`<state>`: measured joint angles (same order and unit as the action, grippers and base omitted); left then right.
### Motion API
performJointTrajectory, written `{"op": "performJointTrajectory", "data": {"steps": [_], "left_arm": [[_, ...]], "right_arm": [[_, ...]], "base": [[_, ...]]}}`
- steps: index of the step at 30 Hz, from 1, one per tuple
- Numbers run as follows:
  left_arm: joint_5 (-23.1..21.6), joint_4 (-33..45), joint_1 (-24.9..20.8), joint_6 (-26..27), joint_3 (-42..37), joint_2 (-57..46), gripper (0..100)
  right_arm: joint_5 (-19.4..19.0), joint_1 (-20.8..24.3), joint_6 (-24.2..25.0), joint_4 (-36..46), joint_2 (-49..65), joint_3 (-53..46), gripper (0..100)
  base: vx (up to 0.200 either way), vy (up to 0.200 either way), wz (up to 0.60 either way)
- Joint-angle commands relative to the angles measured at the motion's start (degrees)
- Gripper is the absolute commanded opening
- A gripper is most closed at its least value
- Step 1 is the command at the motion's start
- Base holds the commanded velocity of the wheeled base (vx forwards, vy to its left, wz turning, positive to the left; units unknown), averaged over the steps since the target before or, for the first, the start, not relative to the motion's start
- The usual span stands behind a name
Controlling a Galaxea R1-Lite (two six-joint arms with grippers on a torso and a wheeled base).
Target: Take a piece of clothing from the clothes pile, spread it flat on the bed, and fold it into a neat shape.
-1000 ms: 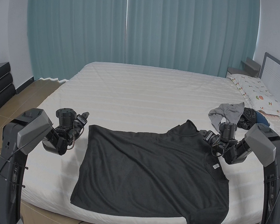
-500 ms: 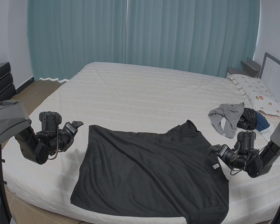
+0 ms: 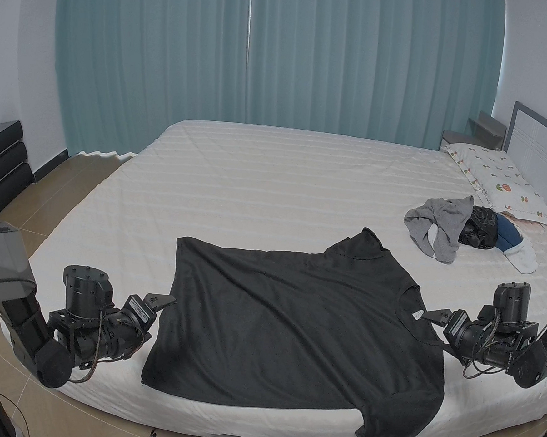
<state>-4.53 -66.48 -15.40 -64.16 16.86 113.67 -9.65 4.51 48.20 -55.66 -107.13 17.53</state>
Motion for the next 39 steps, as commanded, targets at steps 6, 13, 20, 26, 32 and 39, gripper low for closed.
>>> {"op": "performJointTrajectory", "data": {"steps": [6, 13, 20, 26, 32, 39], "left_arm": [[-0.4, -7.2, -1.0, -1.3, -3.6, 5.2, 100], [-0.4, -7.4, -1.6, -2.1, -5.7, 5.2, 100], [0.2, -7.5, -1.2, -1.9, -8.2, 5.6, 100], [-0.3, -8.1, -1.0, -2.0, -7.5, 6.9, 100], [-0.5, -11.0, -0.7, -1.6, -9.3, 7.3, 100], [-0.3, -11.1, -0.7, 0.4, -10.6, 7.4, 100]], "right_arm": [[-2.3, -0.7, 0.5, -5.6, 1.1, -5.8, 100], [-2.4, -0.7, 0.5, -5.7, -0.2, -5.8, 100], [-2.3, -0.8, 0.4, -5.7, -0.3, -5.9, 100], [-2.3, -0.5, -1.7, -5.7, -2.1, -6.0, 100], [-2.2, -0.6, -2.1, -5.7, -3.8, -5.9, 100], [-2.1, -0.6, -2.9, -5.8, -5.6, -6.0, 100]], "base": [[0.000, 0.000, 0.00], [0.000, -0.086, 0.00], [0.000, -0.086, 0.00], [-0.033, 0.000, 0.00], [-0.200, 0.000, 0.00], [-0.143, 0.000, 0.00]]}}
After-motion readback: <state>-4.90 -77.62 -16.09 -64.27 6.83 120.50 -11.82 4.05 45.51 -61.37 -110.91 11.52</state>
